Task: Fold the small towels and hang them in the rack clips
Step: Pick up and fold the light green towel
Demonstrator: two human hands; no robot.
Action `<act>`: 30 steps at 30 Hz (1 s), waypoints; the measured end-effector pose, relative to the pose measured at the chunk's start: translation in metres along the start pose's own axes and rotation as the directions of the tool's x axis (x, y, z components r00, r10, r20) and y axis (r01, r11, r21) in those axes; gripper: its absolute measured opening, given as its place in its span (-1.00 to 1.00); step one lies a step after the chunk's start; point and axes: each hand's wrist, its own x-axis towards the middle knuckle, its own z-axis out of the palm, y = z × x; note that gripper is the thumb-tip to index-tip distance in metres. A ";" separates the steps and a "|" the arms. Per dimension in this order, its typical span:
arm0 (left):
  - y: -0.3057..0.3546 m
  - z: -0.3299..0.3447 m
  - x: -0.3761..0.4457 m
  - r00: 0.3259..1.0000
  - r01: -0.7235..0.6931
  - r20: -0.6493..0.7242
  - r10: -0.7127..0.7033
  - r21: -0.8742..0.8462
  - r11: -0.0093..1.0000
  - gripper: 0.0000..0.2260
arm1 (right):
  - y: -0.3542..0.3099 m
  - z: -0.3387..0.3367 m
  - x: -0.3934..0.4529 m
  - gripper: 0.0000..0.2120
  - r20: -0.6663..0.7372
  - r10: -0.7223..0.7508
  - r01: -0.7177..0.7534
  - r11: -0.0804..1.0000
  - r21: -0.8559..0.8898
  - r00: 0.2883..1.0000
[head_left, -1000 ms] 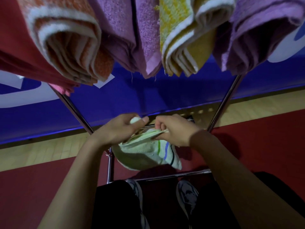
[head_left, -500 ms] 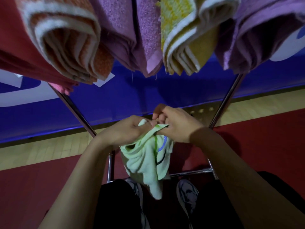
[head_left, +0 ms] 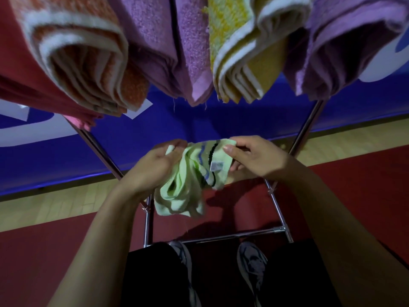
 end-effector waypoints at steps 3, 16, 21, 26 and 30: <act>0.010 0.007 -0.001 0.996 0.016 0.085 -0.008 -0.099 0.995 -0.76 | -0.003 0.007 0.000 -0.70 0.010 -0.015 0.014 0.998 0.067 1.000; 0.014 0.017 -0.012 0.952 -0.043 0.296 0.081 -0.132 0.990 -0.39 | -0.009 0.018 0.000 -0.77 -0.026 -0.128 0.131 0.959 0.251 0.991; 0.012 0.025 -0.011 0.957 -0.071 0.279 0.084 -0.057 0.996 -0.63 | -0.009 0.020 0.001 -0.93 -0.027 -0.124 0.127 0.958 0.256 0.992; 0.015 0.030 -0.013 0.966 -0.081 0.239 0.098 -0.082 0.993 -0.75 | -0.008 0.024 0.003 -0.84 -0.020 -0.125 0.124 0.932 0.341 0.992; 0.014 0.032 -0.015 0.964 -0.066 0.254 0.081 -0.066 0.996 -0.75 | -0.006 0.025 0.003 -0.91 -0.014 -0.133 0.131 0.942 0.309 0.991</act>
